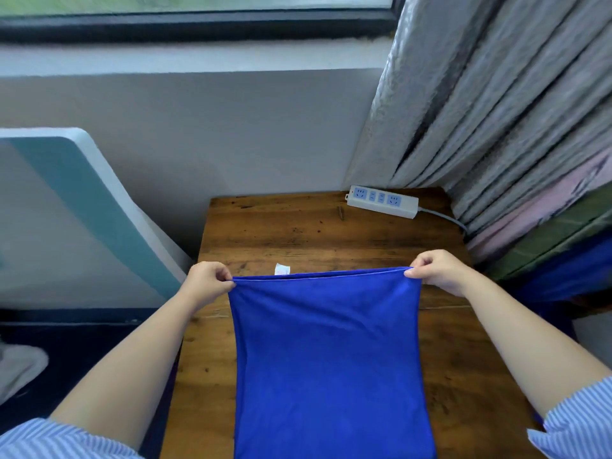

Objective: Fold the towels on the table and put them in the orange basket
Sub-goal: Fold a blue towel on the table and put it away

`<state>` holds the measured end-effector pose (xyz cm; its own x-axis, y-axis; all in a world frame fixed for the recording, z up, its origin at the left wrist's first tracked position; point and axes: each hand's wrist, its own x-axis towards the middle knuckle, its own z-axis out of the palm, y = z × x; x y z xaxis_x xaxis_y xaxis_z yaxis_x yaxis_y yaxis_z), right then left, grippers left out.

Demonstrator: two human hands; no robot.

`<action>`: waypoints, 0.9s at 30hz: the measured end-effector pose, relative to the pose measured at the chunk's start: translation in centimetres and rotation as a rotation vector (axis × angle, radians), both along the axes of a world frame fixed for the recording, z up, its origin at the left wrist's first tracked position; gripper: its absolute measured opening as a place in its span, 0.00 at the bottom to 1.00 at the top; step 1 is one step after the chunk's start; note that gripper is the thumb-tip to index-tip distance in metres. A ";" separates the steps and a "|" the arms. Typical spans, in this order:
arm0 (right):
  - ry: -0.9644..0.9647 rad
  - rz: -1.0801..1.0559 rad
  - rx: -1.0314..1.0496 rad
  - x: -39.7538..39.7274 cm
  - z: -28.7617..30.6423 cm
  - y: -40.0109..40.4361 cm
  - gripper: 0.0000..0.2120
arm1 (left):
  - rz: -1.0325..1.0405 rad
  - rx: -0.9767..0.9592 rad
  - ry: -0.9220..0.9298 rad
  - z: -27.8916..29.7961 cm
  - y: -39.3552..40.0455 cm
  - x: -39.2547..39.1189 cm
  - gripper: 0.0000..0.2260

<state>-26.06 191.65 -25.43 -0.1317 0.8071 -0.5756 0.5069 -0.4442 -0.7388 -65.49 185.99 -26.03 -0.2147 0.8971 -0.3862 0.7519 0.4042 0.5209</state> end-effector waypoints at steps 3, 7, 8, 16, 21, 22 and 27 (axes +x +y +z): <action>0.142 -0.127 0.051 0.6 1.3 -1.9 0.16 | 0.019 0.078 -0.068 1.8 -1.3 0.2 0.11; 0.028 -0.144 0.213 0.2 3.8 -3.5 0.15 | 0.072 0.226 -0.141 4.6 -2.5 1.2 0.09; -0.120 -0.070 0.281 -0.3 4.7 -3.7 0.10 | 0.053 0.271 -0.110 5.4 -2.8 1.6 0.06; -0.576 -0.138 1.113 -3.2 13.4 -3.5 0.09 | 0.027 0.869 0.272 14.1 -2.0 2.3 0.09; -0.752 -0.098 1.059 -4.3 15.7 -3.8 0.14 | -0.023 0.634 0.542 16.6 -2.3 2.3 0.11; -0.751 -0.121 1.054 -4.5 15.7 -4.1 0.13 | -0.018 0.587 0.574 16.8 -2.5 2.1 0.11; -0.658 -0.321 1.221 -4.5 17.4 -4.8 0.12 | 0.035 0.849 0.415 17.8 -2.4 1.4 0.10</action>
<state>-30.60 186.84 -8.06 0.1628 0.7767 0.6085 0.9032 0.1309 -0.4087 -64.04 183.64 -8.23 -0.2207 0.8334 0.5067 0.9379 0.0388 0.3448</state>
